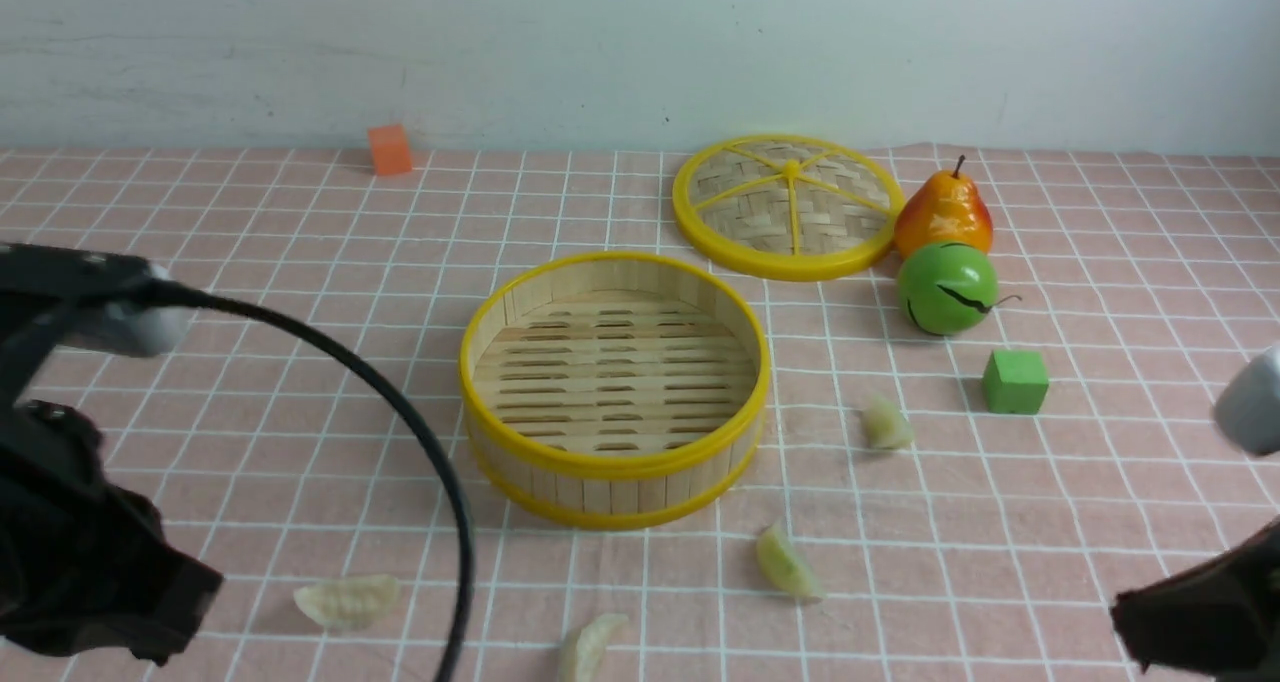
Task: Put the dumplings into the steamer on the table with the pink tablecloth.
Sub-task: 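Reach for and grasp a dumpling on the table with the left gripper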
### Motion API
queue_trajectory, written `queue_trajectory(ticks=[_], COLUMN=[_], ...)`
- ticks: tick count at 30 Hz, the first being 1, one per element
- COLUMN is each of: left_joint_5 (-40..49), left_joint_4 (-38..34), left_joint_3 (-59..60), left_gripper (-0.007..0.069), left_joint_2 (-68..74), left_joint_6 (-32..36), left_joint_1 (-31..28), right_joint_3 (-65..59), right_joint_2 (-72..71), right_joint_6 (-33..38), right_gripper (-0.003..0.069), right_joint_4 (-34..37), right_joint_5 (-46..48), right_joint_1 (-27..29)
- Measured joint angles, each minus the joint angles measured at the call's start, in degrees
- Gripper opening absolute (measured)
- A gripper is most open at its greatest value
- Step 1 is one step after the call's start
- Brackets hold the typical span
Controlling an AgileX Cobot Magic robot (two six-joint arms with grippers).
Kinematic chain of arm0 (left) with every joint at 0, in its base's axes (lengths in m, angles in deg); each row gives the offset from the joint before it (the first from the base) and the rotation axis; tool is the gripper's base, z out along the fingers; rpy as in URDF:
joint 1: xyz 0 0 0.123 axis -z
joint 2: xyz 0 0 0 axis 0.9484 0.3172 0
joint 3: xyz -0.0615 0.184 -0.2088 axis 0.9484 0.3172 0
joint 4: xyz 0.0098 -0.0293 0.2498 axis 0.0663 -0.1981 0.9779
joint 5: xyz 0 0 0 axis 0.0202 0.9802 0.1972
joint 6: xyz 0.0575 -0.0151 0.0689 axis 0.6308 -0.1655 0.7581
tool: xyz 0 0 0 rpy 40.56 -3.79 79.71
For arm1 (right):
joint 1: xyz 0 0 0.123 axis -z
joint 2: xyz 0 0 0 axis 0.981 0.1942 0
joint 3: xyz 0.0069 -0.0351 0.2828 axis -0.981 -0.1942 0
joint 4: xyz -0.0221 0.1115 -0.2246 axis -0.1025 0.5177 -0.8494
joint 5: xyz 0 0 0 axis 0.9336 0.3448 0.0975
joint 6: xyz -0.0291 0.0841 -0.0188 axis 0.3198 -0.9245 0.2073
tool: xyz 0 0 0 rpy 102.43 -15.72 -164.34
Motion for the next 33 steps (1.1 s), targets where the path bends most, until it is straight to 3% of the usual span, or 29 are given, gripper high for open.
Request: queue_trajectory(ticks=[4,9,11,12,13,16,20,26,33], left_joint_5=[-0.3,-4.1,-6.8,-7.1,-9.5,-15.1,-21.8,-25.1,-25.9], left_joint_4=[5.7,9.8,9.8,9.8,9.8,9.8,9.8,12.1,15.5], left_joint_3=[-1.8,-2.2,-2.2,-2.2,-2.2,-2.2,-2.2,-2.3,-2.6], left_gripper=[-0.0014,0.0039,0.0131,0.0131,0.0221,0.0358,0.0478,0.0496,0.0424], left_joint_2=[8.8,16.3,19.6,19.6,21.6,24.5,28.8,35.9,39.4], left_joint_6=[5.4,8.1,9.6,9.9,12.6,20.9,31.4,34.7,32.7], left_joint_1=[4.4,5.1,5.1,5.1,5.1,5.1,5.1,5.1,5.1], right_joint_3=[0.5,0.8,0.8,0.8,0.8,0.8,0.8,0.8,0.8], right_joint_2=[1.6,1.6,1.6,1.6,1.6,1.7,1.7,1.7,1.7], right_joint_6=[1.8,2.3,2.3,2.3,2.4,2.4,2.4,2.4,2.4], right_gripper=[-0.0015,-0.0011,-0.0010,-0.0010,-0.0010,-0.0006,-0.0003,-0.0001,0.0006], right_joint_4=[-2.1,-2.7,-2.8,-2.8,-2.9,-2.9,-2.9,-2.9,-3.1], right_joint_5=[1.7,2.0,2.0,2.0,1.8,1.3,1.1,1.3,1.5], right_joint_1=[-7.4,-9.6,-9.6,-9.6,-9.6,-9.6,-9.6,-9.6,-9.6])
